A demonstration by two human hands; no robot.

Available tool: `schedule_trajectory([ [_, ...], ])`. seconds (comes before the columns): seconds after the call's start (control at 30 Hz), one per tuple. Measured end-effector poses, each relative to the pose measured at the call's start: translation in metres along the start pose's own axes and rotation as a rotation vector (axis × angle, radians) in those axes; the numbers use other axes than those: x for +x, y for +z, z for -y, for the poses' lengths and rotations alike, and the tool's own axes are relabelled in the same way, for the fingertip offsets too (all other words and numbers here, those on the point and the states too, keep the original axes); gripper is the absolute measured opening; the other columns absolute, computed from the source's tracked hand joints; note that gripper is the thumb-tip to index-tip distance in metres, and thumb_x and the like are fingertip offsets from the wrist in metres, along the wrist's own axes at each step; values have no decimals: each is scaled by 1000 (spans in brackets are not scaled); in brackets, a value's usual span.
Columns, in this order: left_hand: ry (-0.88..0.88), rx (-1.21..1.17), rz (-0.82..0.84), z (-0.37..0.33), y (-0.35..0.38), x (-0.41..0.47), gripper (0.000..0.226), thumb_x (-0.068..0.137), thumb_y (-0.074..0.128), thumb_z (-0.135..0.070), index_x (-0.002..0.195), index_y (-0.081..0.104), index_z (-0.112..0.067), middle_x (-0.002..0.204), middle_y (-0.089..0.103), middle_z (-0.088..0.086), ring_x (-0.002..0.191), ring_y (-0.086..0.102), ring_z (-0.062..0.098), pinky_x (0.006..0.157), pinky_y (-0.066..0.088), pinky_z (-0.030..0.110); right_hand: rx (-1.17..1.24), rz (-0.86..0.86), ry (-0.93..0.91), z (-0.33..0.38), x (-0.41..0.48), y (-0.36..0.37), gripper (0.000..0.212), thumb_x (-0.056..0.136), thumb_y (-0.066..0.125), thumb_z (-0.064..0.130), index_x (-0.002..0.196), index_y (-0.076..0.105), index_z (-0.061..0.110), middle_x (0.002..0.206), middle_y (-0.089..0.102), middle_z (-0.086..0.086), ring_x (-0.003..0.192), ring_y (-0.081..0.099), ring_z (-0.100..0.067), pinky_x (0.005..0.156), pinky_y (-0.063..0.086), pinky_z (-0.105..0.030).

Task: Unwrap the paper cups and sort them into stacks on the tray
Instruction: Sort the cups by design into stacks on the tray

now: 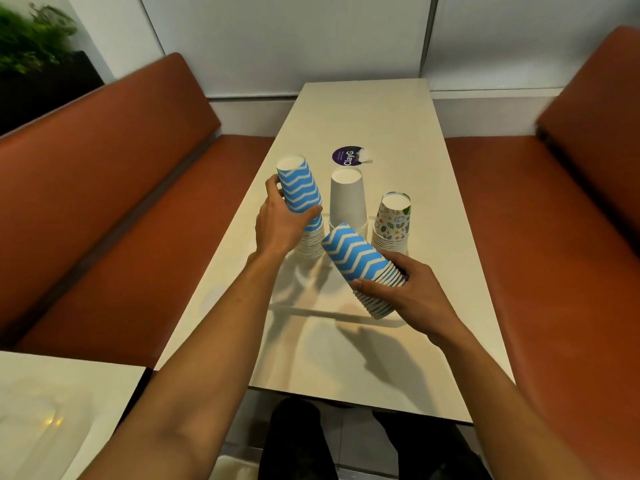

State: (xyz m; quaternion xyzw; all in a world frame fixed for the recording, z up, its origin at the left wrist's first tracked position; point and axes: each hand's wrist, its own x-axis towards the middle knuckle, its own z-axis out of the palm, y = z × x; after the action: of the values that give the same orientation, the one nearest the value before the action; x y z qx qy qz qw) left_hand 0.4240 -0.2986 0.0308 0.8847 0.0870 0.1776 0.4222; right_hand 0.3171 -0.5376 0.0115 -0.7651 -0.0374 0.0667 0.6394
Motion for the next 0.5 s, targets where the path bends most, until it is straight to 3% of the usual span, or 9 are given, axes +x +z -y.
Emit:
schedule_trajectory([
  [0.13,-37,-11,74,9,5,-3,96,78,82,-59,152,32,-25,146,58,3,129,60,25,104,52,51,-14,-18,6,-2,-2,-2,78,54,93,50,124,65,31,112,73,8,101,71,-9,91,60,-33],
  [0.23,-72,-36,26,3,0,-15,90,89,66,-66,158,26,-24,159,44,4,142,46,24,112,44,46,-1,-30,24,-1,-2,-2,83,48,93,53,121,59,31,115,72,3,101,71,-10,86,60,-31],
  [0.37,-149,-366,-136,-15,-11,-56,67,101,50,-60,153,37,-20,143,54,-1,123,57,9,108,49,38,43,-23,48,3,-1,0,83,48,92,50,119,57,28,114,72,1,98,73,-13,79,59,-25],
  [0.43,-216,-619,-26,-21,-13,-86,66,100,47,-61,148,42,-16,132,61,-1,111,63,3,99,54,35,85,-19,59,4,-1,2,80,50,92,49,119,58,26,113,73,-1,98,73,-14,79,59,-25],
  [0.5,-244,-760,178,-22,-11,-116,70,95,44,-67,145,49,-18,129,68,-2,114,67,9,96,55,36,113,-12,67,4,0,5,77,53,91,50,118,60,25,115,73,-2,100,73,-15,79,58,-25],
])
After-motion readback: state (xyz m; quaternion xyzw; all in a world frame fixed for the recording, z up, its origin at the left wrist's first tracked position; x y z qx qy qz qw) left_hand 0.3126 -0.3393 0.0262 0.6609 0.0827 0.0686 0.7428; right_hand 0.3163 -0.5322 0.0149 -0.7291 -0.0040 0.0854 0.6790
